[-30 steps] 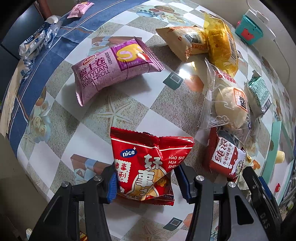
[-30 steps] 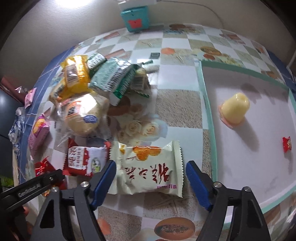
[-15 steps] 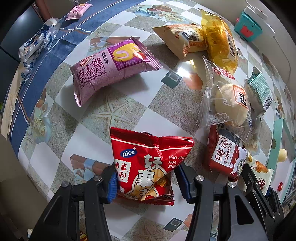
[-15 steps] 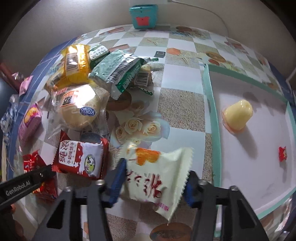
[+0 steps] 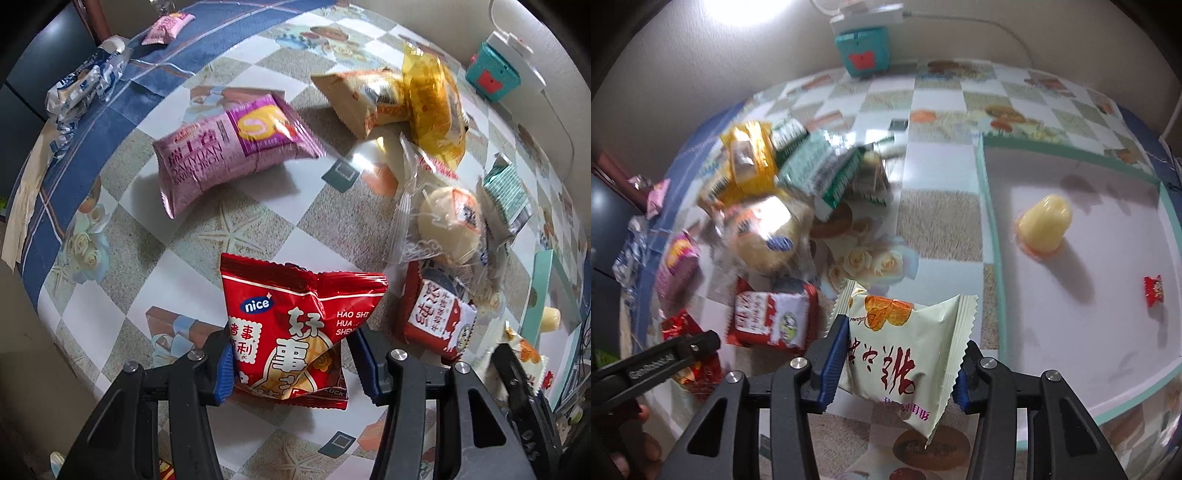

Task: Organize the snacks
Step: 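Carry the cream bag with the right gripper while the left gripper carries the red bag over the tray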

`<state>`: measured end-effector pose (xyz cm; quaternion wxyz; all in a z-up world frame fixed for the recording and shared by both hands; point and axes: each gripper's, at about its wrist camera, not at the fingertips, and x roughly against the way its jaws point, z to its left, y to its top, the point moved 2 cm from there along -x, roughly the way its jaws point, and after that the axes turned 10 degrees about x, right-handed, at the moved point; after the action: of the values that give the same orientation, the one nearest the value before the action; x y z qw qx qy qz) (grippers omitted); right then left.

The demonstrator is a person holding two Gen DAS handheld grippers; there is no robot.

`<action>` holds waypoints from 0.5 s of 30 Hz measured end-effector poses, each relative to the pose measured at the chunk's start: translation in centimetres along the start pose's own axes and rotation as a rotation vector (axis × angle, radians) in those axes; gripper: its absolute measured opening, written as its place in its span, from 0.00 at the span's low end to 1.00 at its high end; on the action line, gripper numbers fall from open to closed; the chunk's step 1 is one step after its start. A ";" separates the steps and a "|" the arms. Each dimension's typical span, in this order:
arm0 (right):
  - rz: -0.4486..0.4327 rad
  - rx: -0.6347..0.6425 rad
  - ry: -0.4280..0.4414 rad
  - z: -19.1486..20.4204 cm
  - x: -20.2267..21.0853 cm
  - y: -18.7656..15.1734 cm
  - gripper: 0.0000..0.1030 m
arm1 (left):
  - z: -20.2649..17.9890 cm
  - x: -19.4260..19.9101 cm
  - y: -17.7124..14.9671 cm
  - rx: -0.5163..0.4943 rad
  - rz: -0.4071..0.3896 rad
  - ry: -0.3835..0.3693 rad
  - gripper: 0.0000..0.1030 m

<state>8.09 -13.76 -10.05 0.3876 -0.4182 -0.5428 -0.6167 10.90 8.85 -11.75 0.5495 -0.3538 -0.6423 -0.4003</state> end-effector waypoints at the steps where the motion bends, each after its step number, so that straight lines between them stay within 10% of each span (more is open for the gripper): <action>1: -0.012 -0.005 0.003 -0.1 0.7 0.0 0.49 | 0.0 0.4 0.0 0.002 -0.009 -0.005 0.54; 15: -0.095 -0.073 -0.053 -2.6 6.4 0.5 0.49 | -2.7 5.6 -1.0 -0.057 -0.116 -0.079 0.54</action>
<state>6.11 -16.58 -4.01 0.3278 -0.4220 -0.5491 -0.6426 10.32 6.11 -6.17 0.4895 -0.3471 -0.6712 -0.4352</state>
